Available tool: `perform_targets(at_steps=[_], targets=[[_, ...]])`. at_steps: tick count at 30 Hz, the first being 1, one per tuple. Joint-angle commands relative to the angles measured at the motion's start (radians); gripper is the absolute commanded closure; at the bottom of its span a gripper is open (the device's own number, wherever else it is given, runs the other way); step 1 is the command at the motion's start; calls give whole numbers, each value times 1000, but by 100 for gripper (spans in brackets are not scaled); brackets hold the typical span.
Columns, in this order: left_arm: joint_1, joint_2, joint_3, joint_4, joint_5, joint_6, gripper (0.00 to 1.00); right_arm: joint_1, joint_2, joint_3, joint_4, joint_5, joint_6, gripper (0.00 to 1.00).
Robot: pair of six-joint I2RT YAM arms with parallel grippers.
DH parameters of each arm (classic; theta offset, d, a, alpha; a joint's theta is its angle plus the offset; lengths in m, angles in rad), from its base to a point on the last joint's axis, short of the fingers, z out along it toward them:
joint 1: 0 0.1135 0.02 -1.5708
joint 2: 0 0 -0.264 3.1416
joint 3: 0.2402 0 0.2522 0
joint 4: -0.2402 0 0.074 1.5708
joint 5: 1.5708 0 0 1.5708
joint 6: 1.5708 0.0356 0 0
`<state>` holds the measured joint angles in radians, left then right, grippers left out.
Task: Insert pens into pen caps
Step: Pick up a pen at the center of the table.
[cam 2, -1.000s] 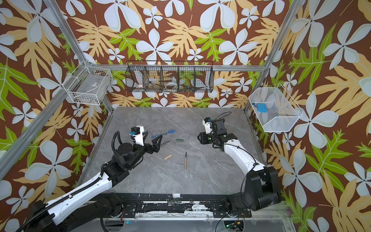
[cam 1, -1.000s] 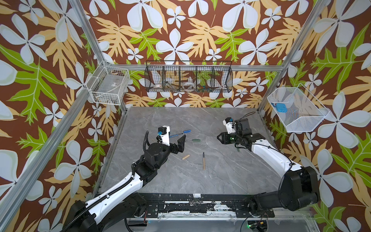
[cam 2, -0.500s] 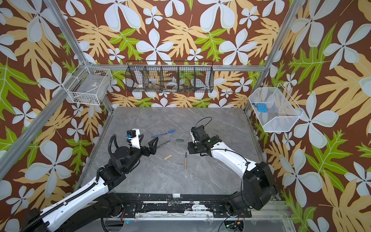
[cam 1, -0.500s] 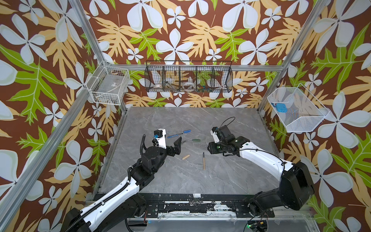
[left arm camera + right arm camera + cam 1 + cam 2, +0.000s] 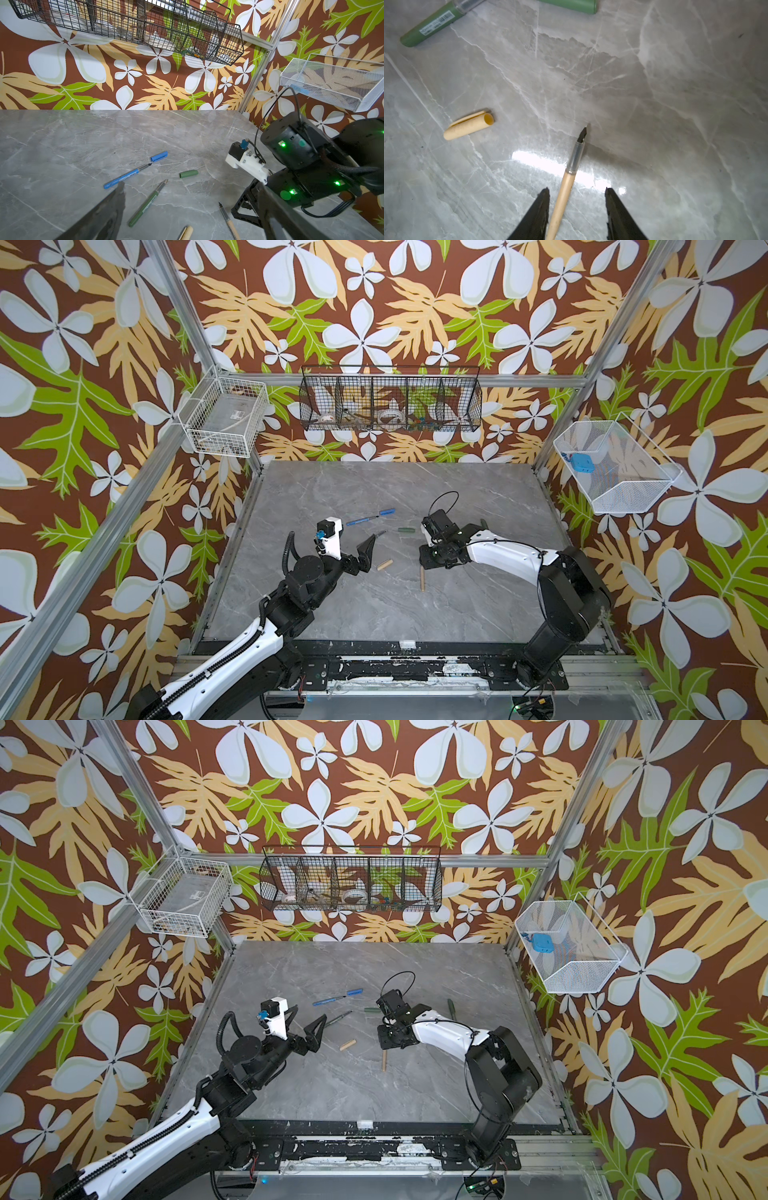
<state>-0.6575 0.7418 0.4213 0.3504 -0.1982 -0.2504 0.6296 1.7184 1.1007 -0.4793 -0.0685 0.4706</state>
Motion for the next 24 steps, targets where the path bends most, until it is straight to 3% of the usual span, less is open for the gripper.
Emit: perform_targets(at_steps=[1,24], targets=[[1,-5,-4,34,7,16,0,12,22,11,1,22,3,56],[1,24,41,14,52,40,0,21,171,84,-7,40,-17,59]])
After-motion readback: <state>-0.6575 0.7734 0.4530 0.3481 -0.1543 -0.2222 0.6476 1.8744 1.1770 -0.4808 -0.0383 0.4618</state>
